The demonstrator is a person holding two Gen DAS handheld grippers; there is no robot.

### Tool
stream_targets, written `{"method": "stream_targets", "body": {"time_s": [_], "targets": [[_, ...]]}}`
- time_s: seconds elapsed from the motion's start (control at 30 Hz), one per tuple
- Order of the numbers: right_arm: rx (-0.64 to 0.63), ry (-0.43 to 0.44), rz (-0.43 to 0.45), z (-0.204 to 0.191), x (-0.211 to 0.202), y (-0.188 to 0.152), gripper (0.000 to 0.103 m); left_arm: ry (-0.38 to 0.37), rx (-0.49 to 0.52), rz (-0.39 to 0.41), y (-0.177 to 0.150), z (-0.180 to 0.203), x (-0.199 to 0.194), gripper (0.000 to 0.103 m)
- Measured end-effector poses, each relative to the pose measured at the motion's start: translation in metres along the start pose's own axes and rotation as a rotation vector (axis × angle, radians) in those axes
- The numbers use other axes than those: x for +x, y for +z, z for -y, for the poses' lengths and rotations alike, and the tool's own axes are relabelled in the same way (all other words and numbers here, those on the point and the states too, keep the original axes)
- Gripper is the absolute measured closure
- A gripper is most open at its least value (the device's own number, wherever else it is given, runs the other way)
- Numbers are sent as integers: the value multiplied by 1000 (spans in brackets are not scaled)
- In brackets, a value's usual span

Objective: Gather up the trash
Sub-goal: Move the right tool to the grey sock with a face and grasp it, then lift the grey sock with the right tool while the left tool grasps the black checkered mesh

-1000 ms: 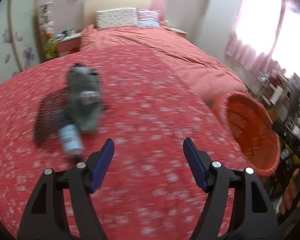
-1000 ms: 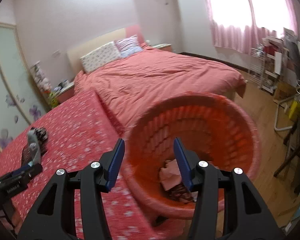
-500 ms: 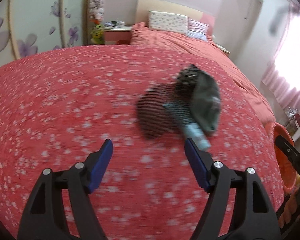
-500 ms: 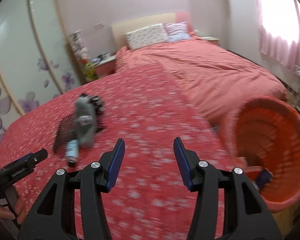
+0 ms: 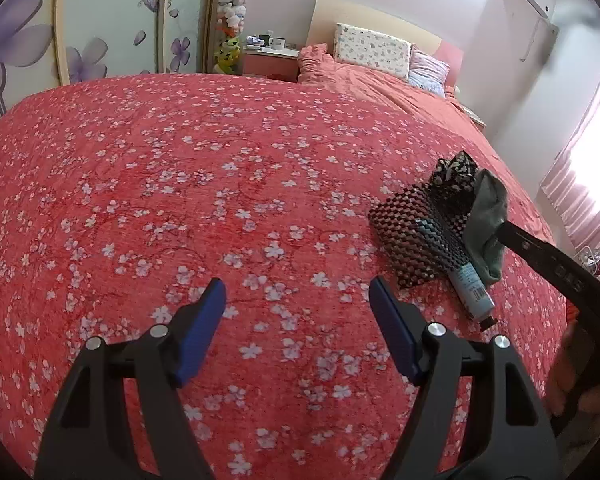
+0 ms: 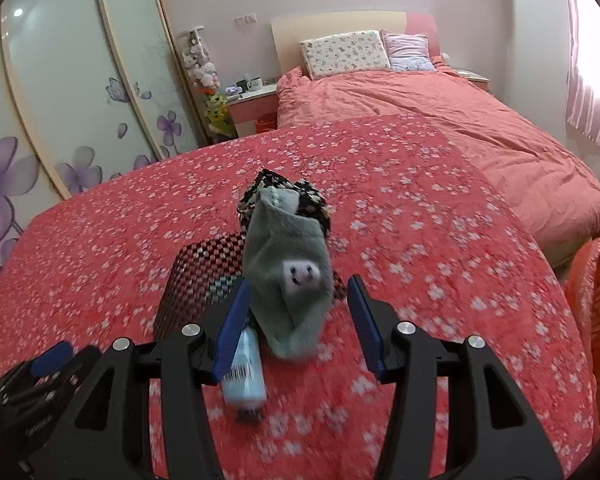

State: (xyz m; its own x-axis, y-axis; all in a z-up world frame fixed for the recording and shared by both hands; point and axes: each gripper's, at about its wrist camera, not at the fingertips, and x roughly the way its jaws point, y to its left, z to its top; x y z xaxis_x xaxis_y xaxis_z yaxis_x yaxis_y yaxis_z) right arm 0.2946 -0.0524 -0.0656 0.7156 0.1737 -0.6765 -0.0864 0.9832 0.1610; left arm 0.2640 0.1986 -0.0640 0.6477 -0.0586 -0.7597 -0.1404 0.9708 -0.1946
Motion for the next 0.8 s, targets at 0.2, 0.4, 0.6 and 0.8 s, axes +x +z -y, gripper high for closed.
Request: {"method": "stream_targets", "body": {"time_s": [0.2, 0.4, 0.6, 0.8], "targets": [[-40, -59, -23, -9, 19, 3, 76, -11, 5, -5, 5, 6, 4, 30], [-22, -53, 4, 7, -1, -7, 96, -33, 38, -14, 5, 32, 9, 30], [24, -86, 50, 39, -31, -14, 96, -73, 61, -24, 14, 73, 22, 30], [69, -100, 41, 66, -45, -23, 96, -39, 109, -46, 23, 115, 48, 30]]}}
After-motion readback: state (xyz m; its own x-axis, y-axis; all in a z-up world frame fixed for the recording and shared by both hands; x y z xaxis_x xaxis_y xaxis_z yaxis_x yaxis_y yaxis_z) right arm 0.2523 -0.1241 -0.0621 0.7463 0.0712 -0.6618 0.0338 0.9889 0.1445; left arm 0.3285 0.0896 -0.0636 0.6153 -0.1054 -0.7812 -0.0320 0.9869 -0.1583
